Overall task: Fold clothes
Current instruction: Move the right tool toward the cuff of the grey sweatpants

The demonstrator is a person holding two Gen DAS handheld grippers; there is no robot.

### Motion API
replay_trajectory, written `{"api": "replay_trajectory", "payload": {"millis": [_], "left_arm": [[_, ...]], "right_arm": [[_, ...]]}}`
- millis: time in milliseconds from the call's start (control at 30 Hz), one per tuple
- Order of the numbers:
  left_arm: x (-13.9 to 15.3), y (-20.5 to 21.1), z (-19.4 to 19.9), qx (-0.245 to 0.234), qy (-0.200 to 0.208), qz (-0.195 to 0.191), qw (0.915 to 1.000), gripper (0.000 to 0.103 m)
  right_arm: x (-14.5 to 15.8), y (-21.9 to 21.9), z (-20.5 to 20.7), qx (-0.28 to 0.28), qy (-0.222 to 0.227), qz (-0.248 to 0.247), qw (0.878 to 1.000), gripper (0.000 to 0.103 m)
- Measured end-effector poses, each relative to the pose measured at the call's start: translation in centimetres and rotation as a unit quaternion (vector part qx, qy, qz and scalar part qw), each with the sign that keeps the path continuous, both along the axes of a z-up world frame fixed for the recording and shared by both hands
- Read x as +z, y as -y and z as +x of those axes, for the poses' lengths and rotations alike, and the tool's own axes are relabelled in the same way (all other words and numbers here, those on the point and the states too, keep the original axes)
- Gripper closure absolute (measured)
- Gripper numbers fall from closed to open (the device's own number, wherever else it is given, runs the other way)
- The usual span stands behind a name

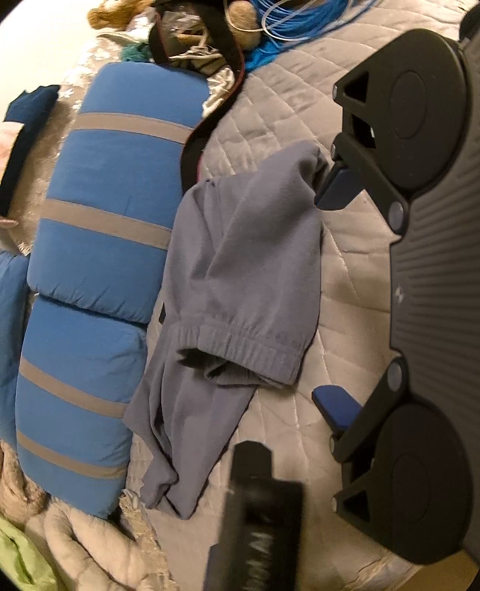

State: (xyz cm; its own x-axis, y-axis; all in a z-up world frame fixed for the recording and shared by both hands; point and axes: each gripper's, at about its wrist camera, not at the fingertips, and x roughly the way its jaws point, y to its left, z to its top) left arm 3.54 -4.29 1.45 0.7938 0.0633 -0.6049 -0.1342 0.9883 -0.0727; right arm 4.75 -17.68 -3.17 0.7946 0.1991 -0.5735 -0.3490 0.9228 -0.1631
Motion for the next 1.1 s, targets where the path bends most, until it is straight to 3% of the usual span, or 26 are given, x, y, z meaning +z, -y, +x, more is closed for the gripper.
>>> {"api": "replay_trajectory", "payload": {"millis": [267, 433, 700, 900, 1100], "left_arm": [[-0.5, -1.3, 1.0, 0.041, 0.011, 0.004, 0.9991, 0.0], [-0.8, -2.4, 0.9, 0.038, 0.006, -0.01, 0.9992, 0.0], [-1.0, -4.2, 0.6, 0.031, 0.004, -0.038, 0.9988, 0.0], [-0.7, -4.2, 0.6, 0.024, 0.009, -0.038, 0.9989, 0.0], [-0.5, -4.3, 0.5, 0.022, 0.022, -0.049, 0.9983, 0.0]], "right_arm": [[-0.1, -0.5, 0.3, 0.008, 0.007, -0.012, 1.0, 0.0], [-0.3, -1.0, 0.0, 0.008, 0.028, -0.029, 0.999, 0.0], [-0.5, -1.1, 0.4, 0.015, 0.02, -0.026, 0.999, 0.0], [-0.6, -1.5, 0.0, 0.02, 0.021, -0.043, 0.999, 0.0], [-0.4, -0.7, -0.4, 0.024, 0.023, -0.022, 0.999, 0.0]]}}
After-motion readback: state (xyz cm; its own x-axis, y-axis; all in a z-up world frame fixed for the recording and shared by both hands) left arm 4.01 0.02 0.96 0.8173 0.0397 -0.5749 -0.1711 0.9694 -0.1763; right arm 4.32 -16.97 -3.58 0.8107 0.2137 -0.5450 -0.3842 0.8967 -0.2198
